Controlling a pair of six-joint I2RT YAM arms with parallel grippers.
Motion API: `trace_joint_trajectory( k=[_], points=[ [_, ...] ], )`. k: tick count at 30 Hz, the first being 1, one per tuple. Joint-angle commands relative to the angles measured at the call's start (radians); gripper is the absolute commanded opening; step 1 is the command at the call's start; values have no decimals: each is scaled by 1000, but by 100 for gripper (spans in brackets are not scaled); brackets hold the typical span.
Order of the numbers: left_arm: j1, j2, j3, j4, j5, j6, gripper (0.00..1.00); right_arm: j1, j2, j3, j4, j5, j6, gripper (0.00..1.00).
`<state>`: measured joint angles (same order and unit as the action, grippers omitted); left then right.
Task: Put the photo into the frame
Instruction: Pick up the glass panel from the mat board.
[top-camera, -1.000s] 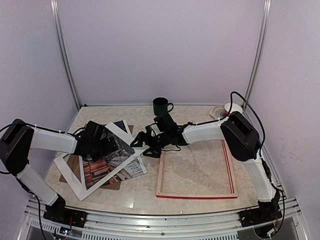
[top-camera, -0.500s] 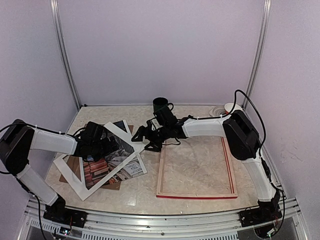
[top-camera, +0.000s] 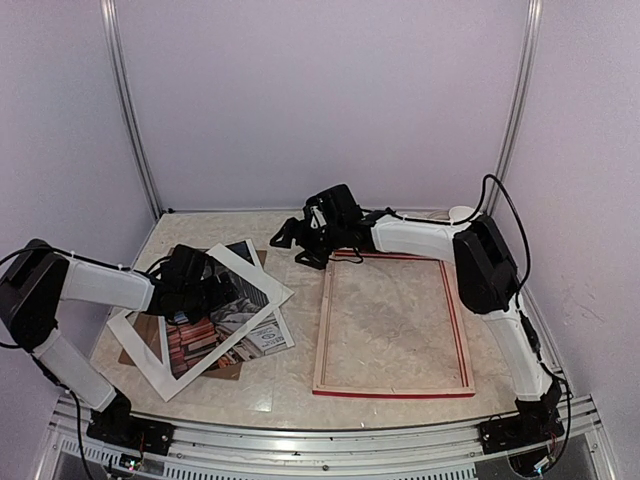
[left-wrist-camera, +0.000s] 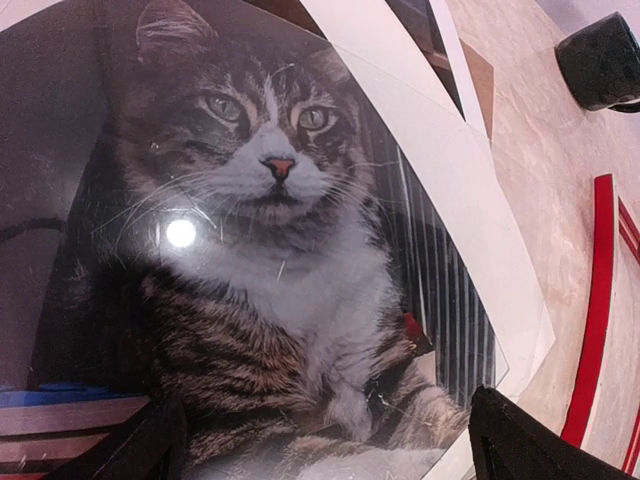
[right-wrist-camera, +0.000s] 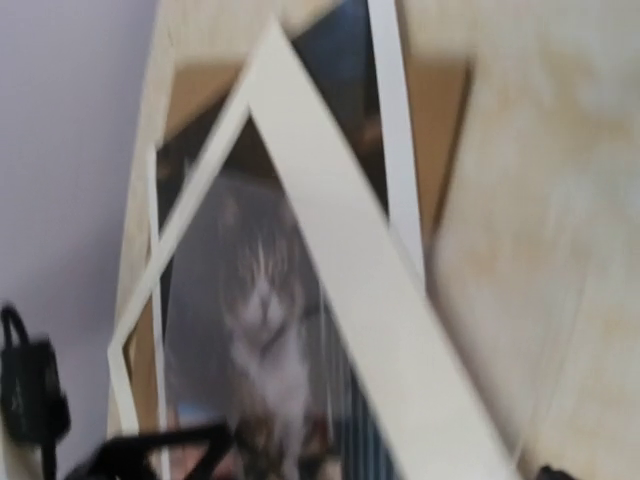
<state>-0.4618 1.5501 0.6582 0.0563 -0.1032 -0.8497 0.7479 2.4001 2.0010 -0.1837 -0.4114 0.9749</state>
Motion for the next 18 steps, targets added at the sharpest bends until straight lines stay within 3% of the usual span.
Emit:
trace_joint_trajectory(
  k=[1, 18],
  points=[
    [-9, -29, -29, 9, 5, -11, 97, -20, 131, 107, -28, 15, -20, 92],
    [-9, -82, -69, 21, -6, -16, 97, -6, 252, 190, 74, -104, 24, 89]
  ],
)
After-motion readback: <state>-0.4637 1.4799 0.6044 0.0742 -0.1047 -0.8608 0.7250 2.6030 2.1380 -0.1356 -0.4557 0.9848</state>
